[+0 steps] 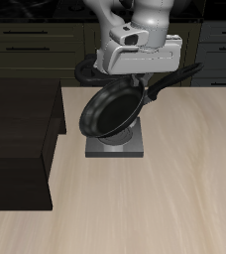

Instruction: Place the frypan on top of the shelf

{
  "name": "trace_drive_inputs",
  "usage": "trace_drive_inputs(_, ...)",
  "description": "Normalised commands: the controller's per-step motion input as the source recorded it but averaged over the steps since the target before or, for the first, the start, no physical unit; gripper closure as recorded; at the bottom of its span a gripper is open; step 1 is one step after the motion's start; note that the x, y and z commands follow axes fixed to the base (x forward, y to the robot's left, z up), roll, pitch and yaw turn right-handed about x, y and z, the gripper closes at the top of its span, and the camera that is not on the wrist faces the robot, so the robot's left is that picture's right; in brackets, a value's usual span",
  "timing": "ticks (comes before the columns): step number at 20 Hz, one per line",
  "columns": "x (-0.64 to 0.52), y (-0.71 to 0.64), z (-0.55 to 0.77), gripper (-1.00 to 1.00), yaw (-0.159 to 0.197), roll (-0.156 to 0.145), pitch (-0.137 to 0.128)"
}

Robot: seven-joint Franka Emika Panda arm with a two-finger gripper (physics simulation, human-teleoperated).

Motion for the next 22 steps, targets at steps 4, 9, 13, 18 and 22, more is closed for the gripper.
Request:
trace_drive_inputs(4,-0.16,0.06,0.41,1.0,-0.001,0.012,-0.024)
trace_drive_inputs(9,-0.1,0.04,0.27,1.0,0.011,0.004,-0.028)
trace_drive_inputs(13,-0.16,0.04,0.33,1.0,0.008,0.005,-0.03)
trace_drive_inputs(18,-0.1,-0.05,0.26,1.0,0.003,-0.007,-0.025)
trace_drive_inputs(22,-0.07,-0.18,0.25,1.0,-0.01,-0.027,-0.012)
